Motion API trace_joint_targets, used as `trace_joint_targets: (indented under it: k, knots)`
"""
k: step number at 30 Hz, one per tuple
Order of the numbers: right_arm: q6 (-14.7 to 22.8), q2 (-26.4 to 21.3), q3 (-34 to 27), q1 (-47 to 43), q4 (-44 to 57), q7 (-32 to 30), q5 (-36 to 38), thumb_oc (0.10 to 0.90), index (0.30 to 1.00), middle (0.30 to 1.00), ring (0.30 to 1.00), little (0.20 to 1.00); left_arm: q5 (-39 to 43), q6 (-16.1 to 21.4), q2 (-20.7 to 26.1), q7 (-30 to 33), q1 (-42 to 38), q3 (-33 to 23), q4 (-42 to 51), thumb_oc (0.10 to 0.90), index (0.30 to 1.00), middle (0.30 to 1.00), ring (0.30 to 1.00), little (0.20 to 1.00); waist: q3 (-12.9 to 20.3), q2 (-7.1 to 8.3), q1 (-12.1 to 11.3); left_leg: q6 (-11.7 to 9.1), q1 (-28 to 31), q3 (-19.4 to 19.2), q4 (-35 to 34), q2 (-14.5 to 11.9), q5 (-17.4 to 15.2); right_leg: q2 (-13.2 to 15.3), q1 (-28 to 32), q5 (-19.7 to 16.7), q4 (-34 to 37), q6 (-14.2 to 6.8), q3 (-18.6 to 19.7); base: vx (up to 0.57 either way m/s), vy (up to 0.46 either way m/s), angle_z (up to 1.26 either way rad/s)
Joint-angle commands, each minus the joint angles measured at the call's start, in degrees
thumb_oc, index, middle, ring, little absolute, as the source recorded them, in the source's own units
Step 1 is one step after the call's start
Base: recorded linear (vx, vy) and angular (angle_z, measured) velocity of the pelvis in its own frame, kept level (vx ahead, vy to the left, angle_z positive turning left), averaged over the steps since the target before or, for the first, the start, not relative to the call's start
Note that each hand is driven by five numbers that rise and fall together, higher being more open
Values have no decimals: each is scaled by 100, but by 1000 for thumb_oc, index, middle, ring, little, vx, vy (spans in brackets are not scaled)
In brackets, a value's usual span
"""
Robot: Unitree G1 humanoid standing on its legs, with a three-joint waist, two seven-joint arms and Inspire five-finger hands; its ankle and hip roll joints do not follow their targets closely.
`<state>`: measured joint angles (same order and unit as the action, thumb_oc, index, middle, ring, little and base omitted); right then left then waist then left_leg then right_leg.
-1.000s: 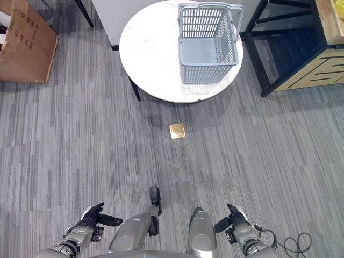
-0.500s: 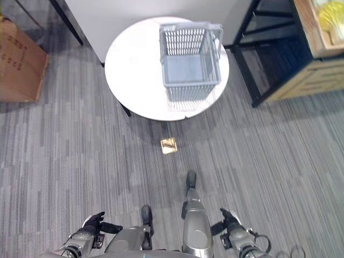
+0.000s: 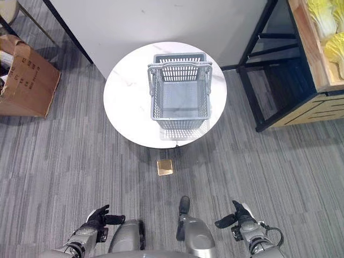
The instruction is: Get the vegetables into the basket
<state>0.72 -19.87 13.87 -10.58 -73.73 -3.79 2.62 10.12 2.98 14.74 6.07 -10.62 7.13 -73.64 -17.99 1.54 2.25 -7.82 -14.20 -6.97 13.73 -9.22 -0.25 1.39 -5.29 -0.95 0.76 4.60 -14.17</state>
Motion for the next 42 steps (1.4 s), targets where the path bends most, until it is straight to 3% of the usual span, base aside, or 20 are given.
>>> trace_joint_targets:
  k: [1,3,5,8,12,16,19,22,23,27,30,35,42]
  knots:
    - [-5,-240,-66,276,80,-95,85,900,1000,1000,1000,1000,-54,-108,-20,12,360,203,-20,900,1000,1000,1000,1000,-119,-98,-82,172,-357,56,-360,-18,653,376,-142,470,-833,-875,363,263,202,-21]
    - [-6,-239,-85,324,49,-85,42,900,1000,1000,1000,1000,-46,-97,14,-9,391,199,-37,900,1000,1000,1000,1000,-73,-152,-137,94,-378,151,-579,-45,827,390,3,530,-813,-908,481,241,178,-42]
    - [-9,-202,-81,330,16,-72,-2,900,1000,1000,1000,1000,-24,-95,36,-16,393,169,-60,900,1000,1000,1000,1000,-76,-126,-173,131,-303,219,-466,90,736,420,16,536,-860,-945,597,160,195,-61]
    - [-35,-151,-123,314,-9,-75,-37,900,1000,1000,1000,1000,-144,-119,66,-13,363,218,-81,900,1000,1000,1000,1000,-53,-108,-104,305,-61,-7,-693,249,549,578,-59,492,-1116,-1080,746,117,302,-65]
    - [-29,22,-2,204,78,-40,-62,900,1000,1000,1000,1000,-205,-106,185,-1,249,264,16,900,1000,1000,1000,1000,-53,28,-74,582,101,-321,-693,517,247,802,-275,37,-1258,-1278,965,63,305,-22]
    - [-31,62,51,154,157,-24,-98,900,1000,1000,1000,1000,-234,-115,238,4,248,242,18,900,1000,1000,1000,1000,-22,91,-89,662,158,-423,-731,591,158,908,-313,-299,-1234,-1400,929,23,154,0]
    - [-13,90,63,98,217,-40,-58,900,1000,1000,1000,1000,-284,-133,305,11,258,239,10,900,1000,1000,1000,1000,-3,72,-108,736,288,-487,-1009,572,218,885,-432,-370,-1670,-1427,901,-2,106,-16]
    - [-10,105,100,80,246,-40,-87,900,1000,1000,1000,1000,-341,-132,350,35,242,221,-34,900,1000,1000,1000,1000,-5,99,-132,699,384,-565,-1029,512,190,1025,-515,-472,-1527,-1421,698,23,-8,-12]
    - [-21,120,106,55,232,-51,-134,900,1000,1000,1000,1000,-344,-140,364,41,230,196,-57,900,1000,1000,1000,1000,10,113,-144,630,418,-592,-1018,411,162,1174,-649,-516,-1149,-1449,512,53,-138,-23]
    - [-27,125,97,33,241,-23,-126,900,1000,1000,1000,1000,-345,-140,363,28,260,140,-130,900,1000,1000,1000,1000,-19,159,-64,520,506,-448,-918,362,100,1279,-801,-732,-768,-1537,724,67,-146,-9]
    - [-14,102,103,29,272,-14,-128,900,1000,1000,1000,1000,-352,-140,343,28,292,105,-173,900,1000,1000,1000,1000,6,189,-93,461,532,-377,-892,339,142,1190,-674,-539,-672,-1517,727,51,-141,38]
    - [5,6,122,-32,221,-77,-78,900,1000,1000,1000,1000,-269,-144,298,42,248,110,-197,900,1000,1000,1000,1000,36,130,-176,248,505,-212,-1155,62,470,919,-558,-282,-592,-1358,389,8,-237,18]
    - [29,-208,-26,26,101,-263,-25,900,1000,1000,1000,1000,-283,-141,245,173,235,169,-207,900,1000,1000,1000,1000,89,72,-151,146,548,-98,-1410,-64,678,784,-466,-182,-537,-1293,253,13,-104,12]
